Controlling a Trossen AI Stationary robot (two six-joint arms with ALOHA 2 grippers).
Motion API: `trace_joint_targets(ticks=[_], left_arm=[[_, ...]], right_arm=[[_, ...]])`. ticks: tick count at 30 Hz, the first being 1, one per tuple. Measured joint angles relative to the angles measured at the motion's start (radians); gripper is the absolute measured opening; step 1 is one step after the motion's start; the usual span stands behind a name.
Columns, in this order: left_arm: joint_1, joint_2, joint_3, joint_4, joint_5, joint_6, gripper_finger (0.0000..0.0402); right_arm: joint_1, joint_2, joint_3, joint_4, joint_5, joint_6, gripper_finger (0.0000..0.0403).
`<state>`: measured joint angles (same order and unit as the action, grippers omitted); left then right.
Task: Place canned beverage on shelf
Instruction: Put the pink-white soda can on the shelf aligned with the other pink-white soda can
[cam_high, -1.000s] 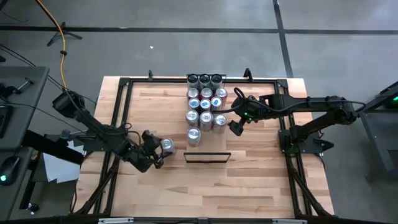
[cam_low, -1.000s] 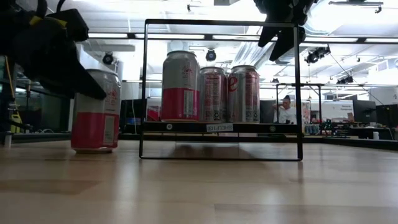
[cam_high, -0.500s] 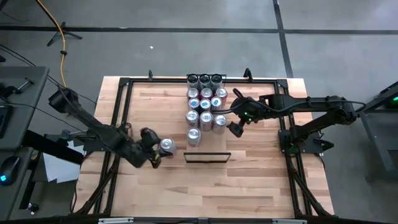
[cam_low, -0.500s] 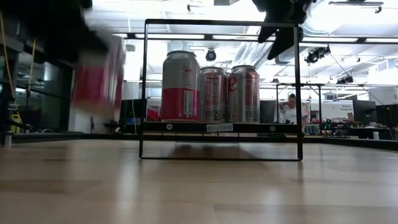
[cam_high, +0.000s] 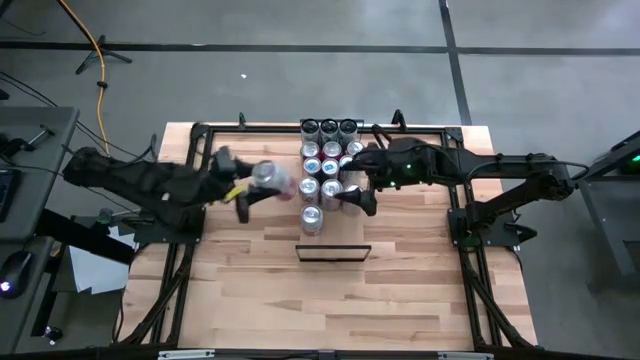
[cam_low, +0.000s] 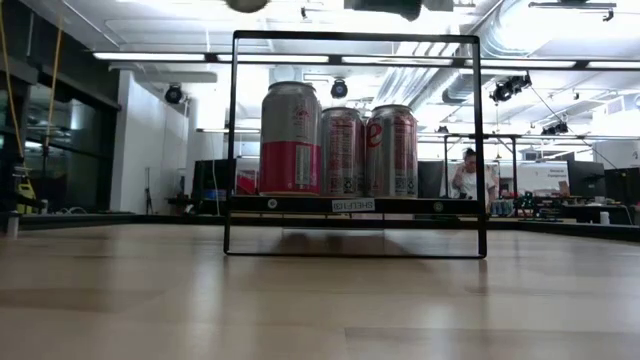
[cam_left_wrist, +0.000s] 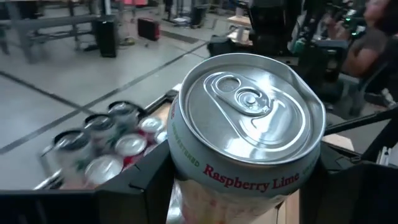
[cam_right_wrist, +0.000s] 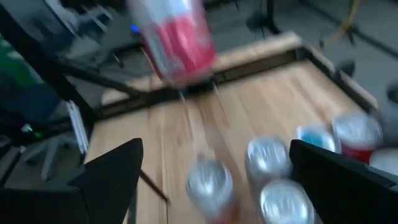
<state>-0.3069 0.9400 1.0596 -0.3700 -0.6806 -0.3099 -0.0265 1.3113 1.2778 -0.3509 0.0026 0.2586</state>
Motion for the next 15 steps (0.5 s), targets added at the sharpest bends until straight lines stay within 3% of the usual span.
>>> trace_joint_targets(ticks=[8,15], left_arm=[[0.179,0.204,0.051,0.285,0.289,0.132,0.0194],[0.241,0.335,0.088,0.400,0.415,0.147,0.0194]], right_arm=[[0.001,0.000,0.000,0.131,-0.010,-0.146,0.0390],[0.001,0.009,-0.001,0.139,-0.031,-0.155,0.0390]])
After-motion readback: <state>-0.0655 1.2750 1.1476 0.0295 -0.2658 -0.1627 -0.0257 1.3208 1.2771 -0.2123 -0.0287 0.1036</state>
